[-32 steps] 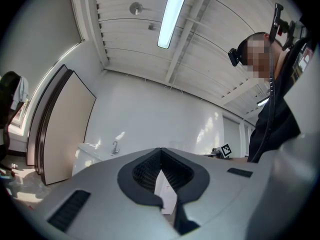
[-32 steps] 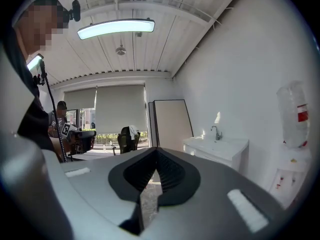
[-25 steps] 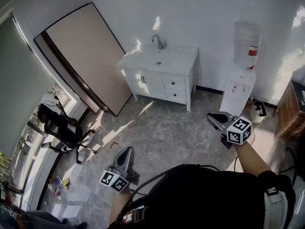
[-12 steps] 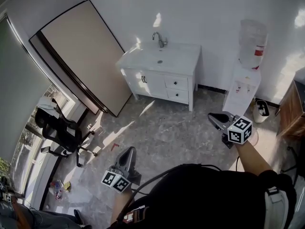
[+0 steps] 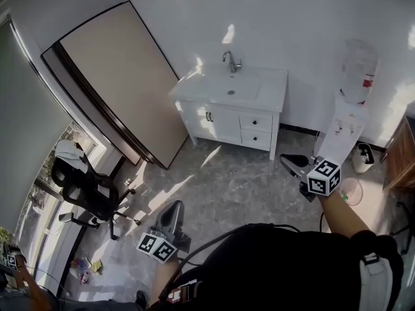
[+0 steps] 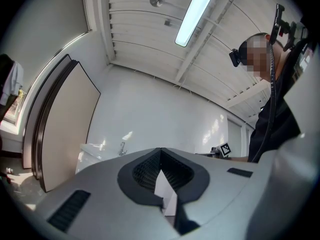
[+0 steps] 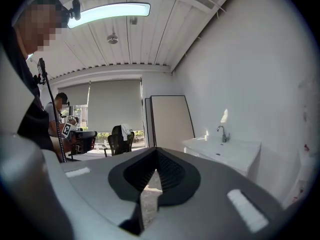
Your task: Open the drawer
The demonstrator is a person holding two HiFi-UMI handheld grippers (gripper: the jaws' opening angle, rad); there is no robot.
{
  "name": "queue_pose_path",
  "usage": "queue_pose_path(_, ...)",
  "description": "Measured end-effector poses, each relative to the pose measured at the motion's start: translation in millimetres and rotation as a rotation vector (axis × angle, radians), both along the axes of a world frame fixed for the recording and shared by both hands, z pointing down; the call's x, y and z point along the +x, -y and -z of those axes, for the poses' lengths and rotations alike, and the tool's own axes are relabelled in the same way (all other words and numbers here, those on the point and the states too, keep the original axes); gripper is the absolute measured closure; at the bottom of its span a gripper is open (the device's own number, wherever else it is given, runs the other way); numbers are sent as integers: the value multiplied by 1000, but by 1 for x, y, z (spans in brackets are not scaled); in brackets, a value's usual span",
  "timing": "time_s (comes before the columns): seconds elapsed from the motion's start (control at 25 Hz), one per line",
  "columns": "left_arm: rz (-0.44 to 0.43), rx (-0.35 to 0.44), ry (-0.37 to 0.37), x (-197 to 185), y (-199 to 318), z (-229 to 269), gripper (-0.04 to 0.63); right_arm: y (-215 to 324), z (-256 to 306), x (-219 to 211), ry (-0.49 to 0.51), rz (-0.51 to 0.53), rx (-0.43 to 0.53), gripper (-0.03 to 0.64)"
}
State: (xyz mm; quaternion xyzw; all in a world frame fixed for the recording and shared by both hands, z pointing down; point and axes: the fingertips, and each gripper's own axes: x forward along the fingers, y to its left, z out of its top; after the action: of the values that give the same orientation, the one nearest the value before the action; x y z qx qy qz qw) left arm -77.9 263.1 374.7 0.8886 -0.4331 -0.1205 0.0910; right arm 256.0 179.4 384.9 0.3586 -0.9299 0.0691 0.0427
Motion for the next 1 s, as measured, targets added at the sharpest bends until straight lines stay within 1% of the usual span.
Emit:
queue_pose_path(0.12, 6, -5, -4, -46, 15, -3, 594, 17, -1, -46, -7, 4, -1, 615)
queue_pose_path(0.24, 9, -9, 0, -84, 25, -8, 594, 32, -5, -87, -11, 16, -10, 615)
queue_pose_path(0.36, 16, -18, -2, -111, 36, -15, 594, 46, -8, -121, -19, 35, -19, 615)
queue_pose_path(0.56, 63, -22, -22, -151, 54, -22, 594, 77, -12, -161, -48, 75, -27, 615)
queue_pose_path(0.76, 98, -50, -24, -170, 73, -29, 594, 110, -14, -184, -48, 109, -39, 615)
queue_pose_path(1.0, 152, -50, -12, -168, 114, -28, 594, 167, -23, -192, -50, 174, -49, 615)
